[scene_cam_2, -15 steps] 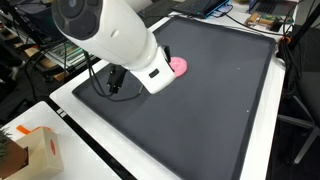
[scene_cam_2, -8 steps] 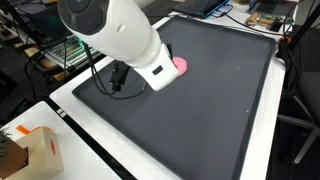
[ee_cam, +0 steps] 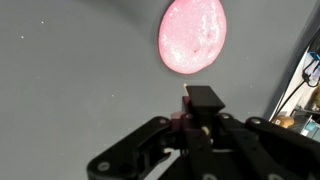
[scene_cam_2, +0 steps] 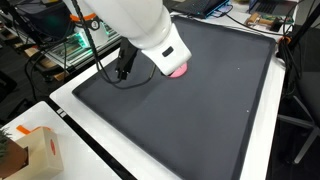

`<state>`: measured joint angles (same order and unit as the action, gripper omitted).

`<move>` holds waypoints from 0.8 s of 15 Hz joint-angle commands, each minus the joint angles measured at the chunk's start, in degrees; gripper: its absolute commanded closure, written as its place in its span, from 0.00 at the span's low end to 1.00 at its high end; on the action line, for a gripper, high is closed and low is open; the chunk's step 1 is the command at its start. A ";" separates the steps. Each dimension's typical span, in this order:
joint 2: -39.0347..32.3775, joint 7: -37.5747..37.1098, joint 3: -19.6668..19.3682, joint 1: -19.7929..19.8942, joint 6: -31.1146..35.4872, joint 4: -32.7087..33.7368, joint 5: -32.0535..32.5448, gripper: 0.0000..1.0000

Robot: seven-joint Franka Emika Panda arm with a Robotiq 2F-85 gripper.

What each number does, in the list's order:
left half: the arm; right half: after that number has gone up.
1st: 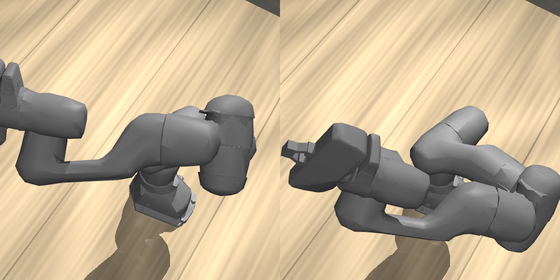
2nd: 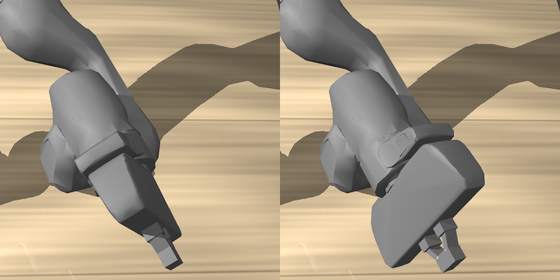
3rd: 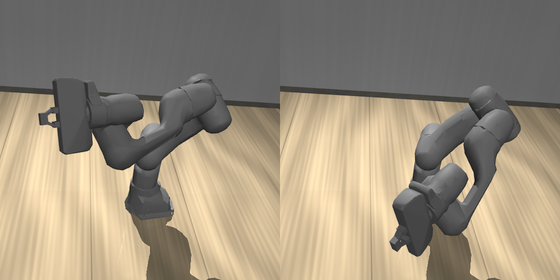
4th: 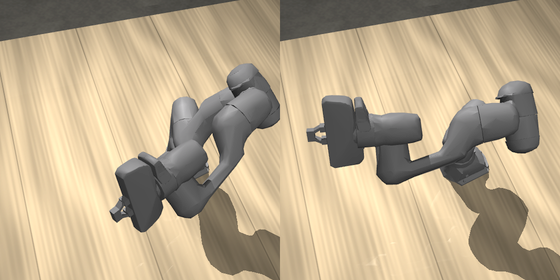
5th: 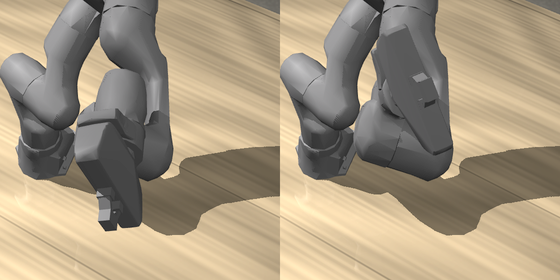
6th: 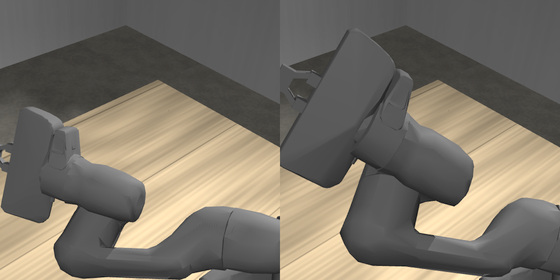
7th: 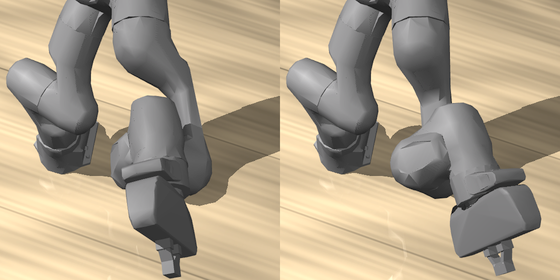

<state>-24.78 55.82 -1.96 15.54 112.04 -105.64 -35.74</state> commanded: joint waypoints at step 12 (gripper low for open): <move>11.65 -19.39 0.58 -7.69 -3.12 -1.49 13.61 0.97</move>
<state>-15.70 41.46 -1.55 9.82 109.61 -105.61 -26.86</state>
